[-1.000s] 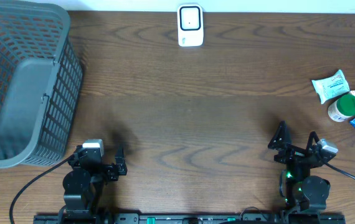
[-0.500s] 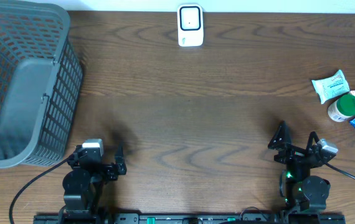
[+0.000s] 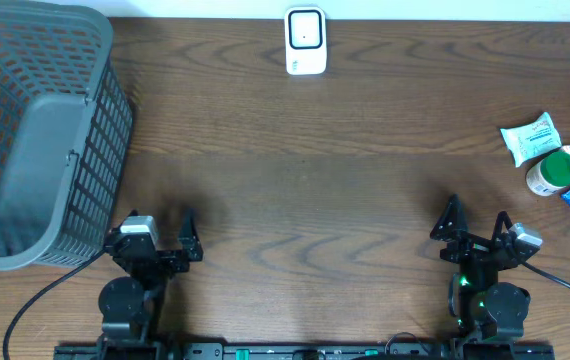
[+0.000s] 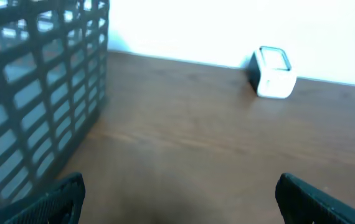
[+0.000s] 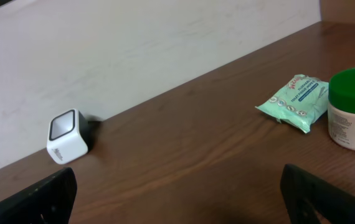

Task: Scan the item barcode

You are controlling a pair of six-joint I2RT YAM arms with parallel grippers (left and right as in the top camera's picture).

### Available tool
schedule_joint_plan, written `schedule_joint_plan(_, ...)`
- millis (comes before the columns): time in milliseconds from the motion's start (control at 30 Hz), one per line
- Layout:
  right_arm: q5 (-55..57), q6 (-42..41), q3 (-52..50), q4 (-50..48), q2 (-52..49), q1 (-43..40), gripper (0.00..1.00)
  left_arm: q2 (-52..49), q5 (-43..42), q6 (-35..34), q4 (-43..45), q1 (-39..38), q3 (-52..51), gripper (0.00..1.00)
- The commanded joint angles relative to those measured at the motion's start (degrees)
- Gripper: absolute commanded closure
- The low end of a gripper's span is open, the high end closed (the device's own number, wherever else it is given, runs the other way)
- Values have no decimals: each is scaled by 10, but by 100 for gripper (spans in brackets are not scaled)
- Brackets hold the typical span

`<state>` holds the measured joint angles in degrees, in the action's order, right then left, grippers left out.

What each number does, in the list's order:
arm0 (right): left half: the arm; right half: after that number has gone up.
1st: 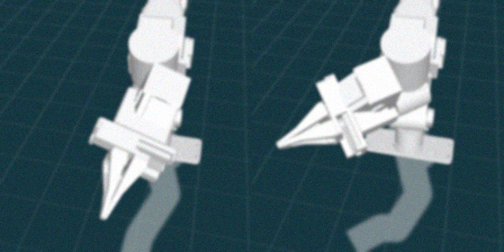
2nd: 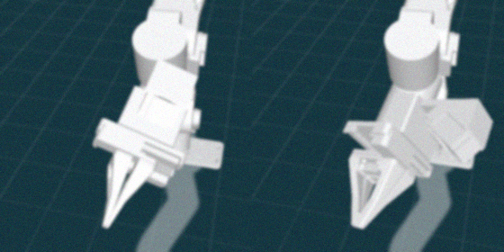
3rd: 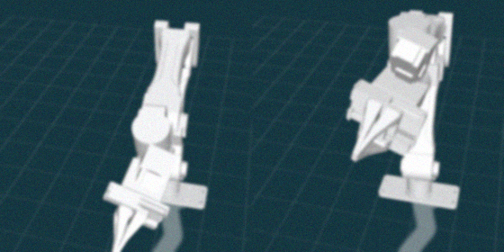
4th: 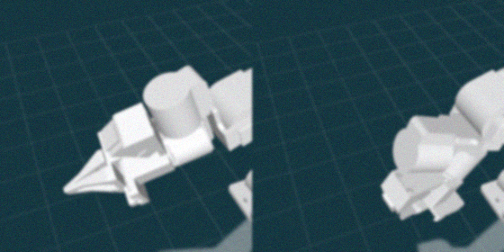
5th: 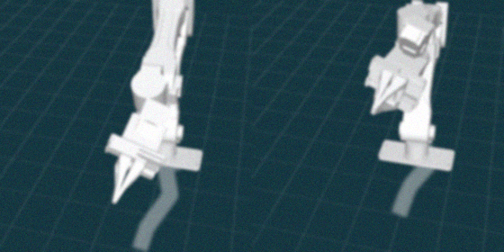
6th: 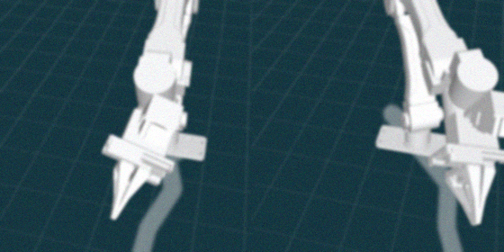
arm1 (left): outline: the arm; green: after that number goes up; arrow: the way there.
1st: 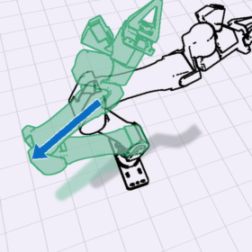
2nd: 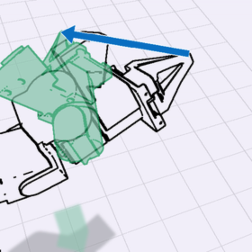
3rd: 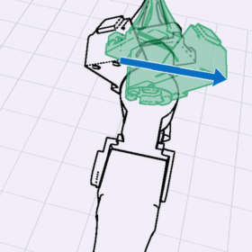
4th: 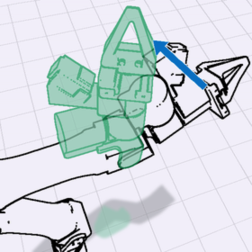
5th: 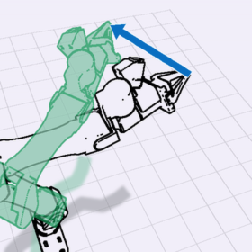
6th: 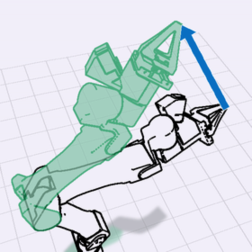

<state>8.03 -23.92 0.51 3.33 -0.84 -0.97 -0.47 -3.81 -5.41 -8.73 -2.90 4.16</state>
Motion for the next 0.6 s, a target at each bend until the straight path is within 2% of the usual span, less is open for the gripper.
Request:
schedule_joint_plan(0, 7, 6, -2, 1, 5, 7, 1, 3, 20, -9, 32, -14, -31, 2)
schedule_joint_plan(300, 7, 6, -2, 1, 5, 7, 1, 3, 17, -14, 48, -15, -39, 2)
schedule_joint_plan(367, 7, 6, -2, 1, 5, 7, 1, 3, 10, -36, 49, -15, -39, 2)
schedule_joint_plan(567, 7, 6, -2, 1, 5, 7, 1, 3, 11, -46, 49, -15, -39, 2)
